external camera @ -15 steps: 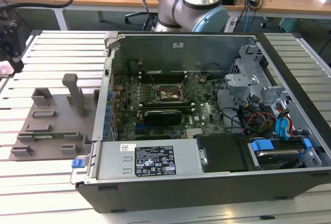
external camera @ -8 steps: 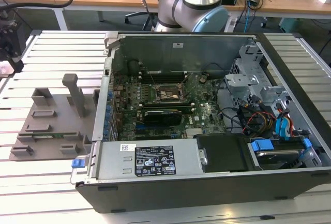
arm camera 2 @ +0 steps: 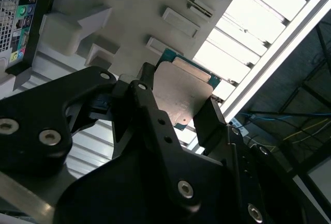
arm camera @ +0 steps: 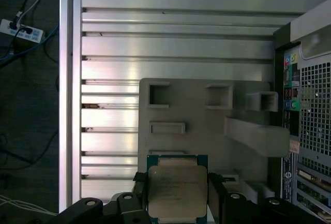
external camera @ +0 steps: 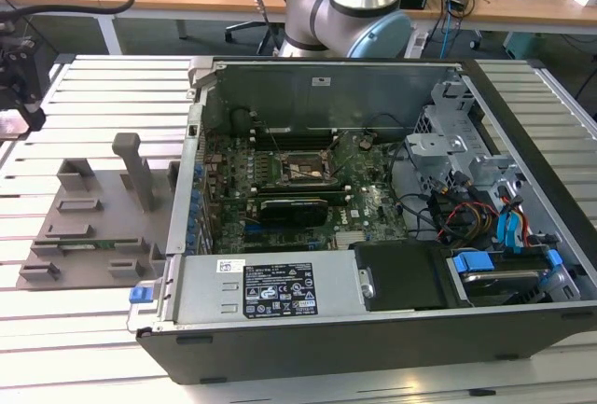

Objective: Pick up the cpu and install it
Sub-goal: 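Pick up the cpu and move it towards the insertion slot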

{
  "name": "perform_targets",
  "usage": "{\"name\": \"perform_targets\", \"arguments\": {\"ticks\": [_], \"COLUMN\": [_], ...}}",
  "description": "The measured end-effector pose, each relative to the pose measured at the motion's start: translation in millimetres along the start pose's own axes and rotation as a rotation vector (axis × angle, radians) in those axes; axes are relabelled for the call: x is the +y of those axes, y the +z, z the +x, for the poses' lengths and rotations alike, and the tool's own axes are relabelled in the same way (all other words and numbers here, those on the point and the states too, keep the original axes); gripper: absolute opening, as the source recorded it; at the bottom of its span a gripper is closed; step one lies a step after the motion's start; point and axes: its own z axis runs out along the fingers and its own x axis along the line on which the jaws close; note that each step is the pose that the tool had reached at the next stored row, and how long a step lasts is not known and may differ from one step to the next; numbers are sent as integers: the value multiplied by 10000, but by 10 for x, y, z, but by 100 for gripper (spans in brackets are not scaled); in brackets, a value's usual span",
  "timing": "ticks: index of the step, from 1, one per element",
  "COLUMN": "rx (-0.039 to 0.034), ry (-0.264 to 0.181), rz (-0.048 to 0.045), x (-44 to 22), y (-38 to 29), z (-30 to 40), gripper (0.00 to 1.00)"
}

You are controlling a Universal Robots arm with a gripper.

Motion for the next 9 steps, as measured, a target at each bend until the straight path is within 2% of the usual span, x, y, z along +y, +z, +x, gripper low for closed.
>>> {"name": "perform_targets", "arguments": {"ticks": [6, 9], "rx": [0, 0], "ry": [0, 1], "rz": [0, 0], "x": [0, -1], "y": [1, -27], "z": [-52, -59], "gripper": [55, 55]}}
